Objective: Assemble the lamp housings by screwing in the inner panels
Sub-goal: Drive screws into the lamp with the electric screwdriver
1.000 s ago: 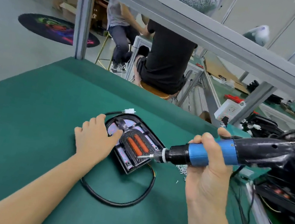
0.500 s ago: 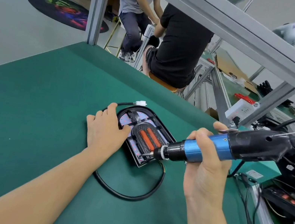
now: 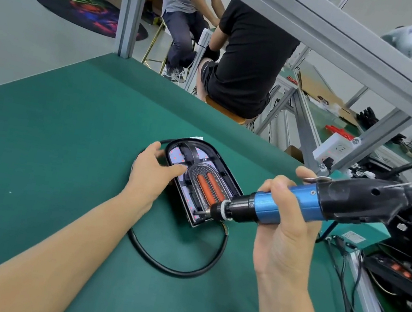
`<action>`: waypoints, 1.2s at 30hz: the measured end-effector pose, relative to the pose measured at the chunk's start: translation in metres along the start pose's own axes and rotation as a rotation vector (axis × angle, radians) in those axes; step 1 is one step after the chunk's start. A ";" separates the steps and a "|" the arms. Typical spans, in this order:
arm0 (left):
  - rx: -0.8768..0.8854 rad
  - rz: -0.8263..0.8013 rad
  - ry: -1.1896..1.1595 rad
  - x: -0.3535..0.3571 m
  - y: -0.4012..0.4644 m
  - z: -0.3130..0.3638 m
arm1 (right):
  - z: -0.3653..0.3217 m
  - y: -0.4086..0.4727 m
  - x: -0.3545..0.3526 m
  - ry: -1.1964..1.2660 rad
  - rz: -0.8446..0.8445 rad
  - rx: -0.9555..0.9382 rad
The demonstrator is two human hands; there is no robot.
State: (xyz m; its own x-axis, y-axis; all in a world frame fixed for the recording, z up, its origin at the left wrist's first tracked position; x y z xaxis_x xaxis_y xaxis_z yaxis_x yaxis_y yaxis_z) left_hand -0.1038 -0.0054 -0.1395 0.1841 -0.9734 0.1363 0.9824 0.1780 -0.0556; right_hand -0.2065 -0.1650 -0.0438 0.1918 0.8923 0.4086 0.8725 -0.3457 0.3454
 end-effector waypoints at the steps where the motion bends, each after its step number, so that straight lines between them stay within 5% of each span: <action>1: -0.002 -0.042 -0.060 0.001 0.000 0.001 | 0.000 0.000 0.000 -0.003 0.001 0.000; 6: -0.035 -0.096 -0.182 0.003 -0.003 0.007 | 0.001 0.000 0.001 -0.025 -0.007 -0.021; 36: -0.031 -0.006 -0.006 -0.002 -0.002 0.001 | 0.005 -0.003 0.011 -0.064 -0.124 -0.045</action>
State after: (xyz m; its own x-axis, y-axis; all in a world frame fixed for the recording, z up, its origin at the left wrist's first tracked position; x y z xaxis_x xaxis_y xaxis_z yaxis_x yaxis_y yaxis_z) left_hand -0.1056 -0.0038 -0.1386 0.1787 -0.9735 0.1425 0.9821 0.1678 -0.0853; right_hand -0.2044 -0.1526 -0.0449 0.1132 0.9452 0.3063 0.8707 -0.2429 0.4276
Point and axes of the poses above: each hand's wrist, its own y-axis towards the middle knuckle, its own x-axis out of the palm, z = x × y, the point moved 1 cm from there along y, towards the middle knuckle, and after that the axes turned 2 degrees about y, right-handed, at the moved point
